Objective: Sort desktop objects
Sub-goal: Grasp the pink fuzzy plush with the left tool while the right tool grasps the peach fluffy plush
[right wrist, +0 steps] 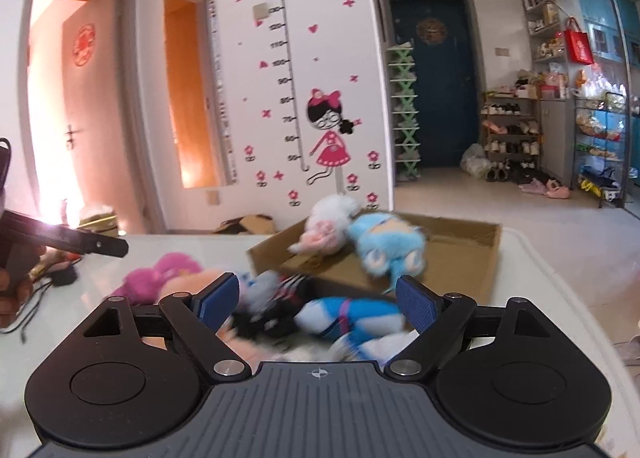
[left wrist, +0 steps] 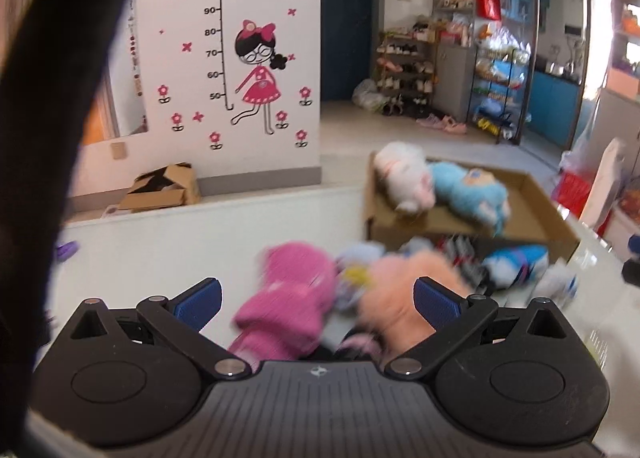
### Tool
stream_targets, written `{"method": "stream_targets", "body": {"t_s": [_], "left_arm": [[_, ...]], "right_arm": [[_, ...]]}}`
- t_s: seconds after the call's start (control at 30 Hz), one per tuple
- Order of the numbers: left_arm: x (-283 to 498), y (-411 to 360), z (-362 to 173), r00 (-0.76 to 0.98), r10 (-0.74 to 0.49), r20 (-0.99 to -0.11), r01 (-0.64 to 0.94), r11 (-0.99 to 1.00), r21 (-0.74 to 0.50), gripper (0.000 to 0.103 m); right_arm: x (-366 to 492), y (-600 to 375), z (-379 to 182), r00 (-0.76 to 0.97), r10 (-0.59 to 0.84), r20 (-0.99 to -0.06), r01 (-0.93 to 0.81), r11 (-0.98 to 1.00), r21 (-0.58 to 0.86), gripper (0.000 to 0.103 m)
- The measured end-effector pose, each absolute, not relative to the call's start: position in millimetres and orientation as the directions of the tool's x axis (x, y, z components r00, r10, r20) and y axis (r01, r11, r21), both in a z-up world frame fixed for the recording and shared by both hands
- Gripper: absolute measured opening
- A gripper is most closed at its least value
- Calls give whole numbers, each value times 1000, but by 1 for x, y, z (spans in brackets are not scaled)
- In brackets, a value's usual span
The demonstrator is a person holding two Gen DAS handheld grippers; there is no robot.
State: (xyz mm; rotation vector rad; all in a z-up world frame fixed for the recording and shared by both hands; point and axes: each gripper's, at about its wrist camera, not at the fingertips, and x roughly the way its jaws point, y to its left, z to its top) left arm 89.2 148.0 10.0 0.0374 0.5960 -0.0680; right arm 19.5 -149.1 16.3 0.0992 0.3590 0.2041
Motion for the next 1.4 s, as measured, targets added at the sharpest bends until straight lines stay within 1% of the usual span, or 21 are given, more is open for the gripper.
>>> {"method": "stream_targets", "body": {"t_s": [0.13,0.33,0.53,0.67,0.9,1.07,1.2,1.3,1.33,1.4], "left_arm": [[77,155,4,822,-20,-570,64,996,58,102],[81,169,-4,816,-39,-577,69,997,32,102],[124,179,-20,779,-53,-624,53,998,-18,102],[151,180,-36,757,-54,-651,52,998,-21,102],[181,186,-57,730,-23,-683,42,999,11,102],[184,184,-60,723,-23,-691,71,997,40,102],[181,185,-63,714,-34,-699,87,995,41,102],[184,185,-69,693,-19,-720,97,993,67,102],[185,186,-72,686,-13,-728,97,993,74,101],[184,189,-74,682,-16,-732,96,993,68,97]], "right_arm": [[11,-126,10,901,236,-364,-198,970,139,89],[10,-88,7,886,264,-380,-238,964,115,90],[28,-52,2,869,290,-402,-272,957,103,90],[46,-32,-10,860,291,-420,-280,956,87,90],[73,-12,-29,851,261,-455,-260,963,66,89],[83,-7,-40,844,243,-479,-242,968,66,89],[85,-9,-46,838,227,-497,-215,973,82,90],[93,-7,-51,821,230,-523,-218,972,86,90],[96,-5,-53,816,228,-531,-217,973,84,88],[99,-5,-56,814,232,-533,-214,972,97,82]]}}
